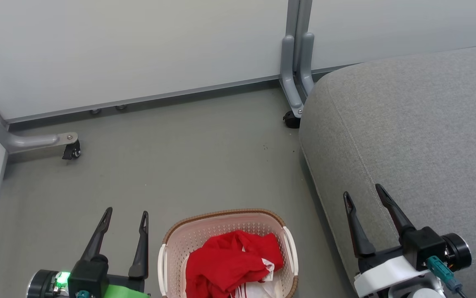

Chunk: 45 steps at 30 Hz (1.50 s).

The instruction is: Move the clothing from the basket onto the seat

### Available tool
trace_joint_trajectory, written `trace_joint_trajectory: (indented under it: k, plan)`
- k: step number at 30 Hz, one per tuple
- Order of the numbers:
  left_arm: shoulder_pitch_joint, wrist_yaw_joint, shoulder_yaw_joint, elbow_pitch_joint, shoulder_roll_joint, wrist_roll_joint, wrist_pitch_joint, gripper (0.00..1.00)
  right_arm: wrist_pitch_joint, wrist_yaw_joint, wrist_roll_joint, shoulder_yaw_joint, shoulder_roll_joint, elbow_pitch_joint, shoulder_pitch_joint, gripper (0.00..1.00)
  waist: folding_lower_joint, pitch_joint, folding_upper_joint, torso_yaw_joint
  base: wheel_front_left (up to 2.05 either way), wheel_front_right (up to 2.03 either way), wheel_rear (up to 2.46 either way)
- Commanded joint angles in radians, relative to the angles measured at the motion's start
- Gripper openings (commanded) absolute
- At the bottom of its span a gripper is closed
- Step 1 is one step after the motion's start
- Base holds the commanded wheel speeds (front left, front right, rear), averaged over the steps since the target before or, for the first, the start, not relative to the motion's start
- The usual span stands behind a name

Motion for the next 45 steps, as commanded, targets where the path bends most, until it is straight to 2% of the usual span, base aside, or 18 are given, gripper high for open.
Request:
trace_joint_trajectory:
  k: [1,36,45]
  plan:
    - [0.013,-0.006,0.003,-0.005,-0.002,0.022,-0.008,1.0,-0.008,0.0,-0.02,0.002,-0.004,-0.007,0.01,1.0,0.0,0.0,0.0,0.0,0.0,0.0,0.0]
    - [0.021,-0.033,0.017,0.024,-0.017,0.031,-0.009,1.0,-0.009,0.0,-0.023,0.002,-0.004,-0.002,0.018,1.0,0.0,0.007,0.0,-0.002,0.0,0.0,0.0]
    - [-0.018,-0.038,-0.013,0.05,0.005,0.025,-0.008,1.0,-0.009,0.0,-0.015,-0.013,-0.004,-0.023,-0.018,1.0,0.0,0.079,0.0,-0.016,0.0,0.0,0.0]
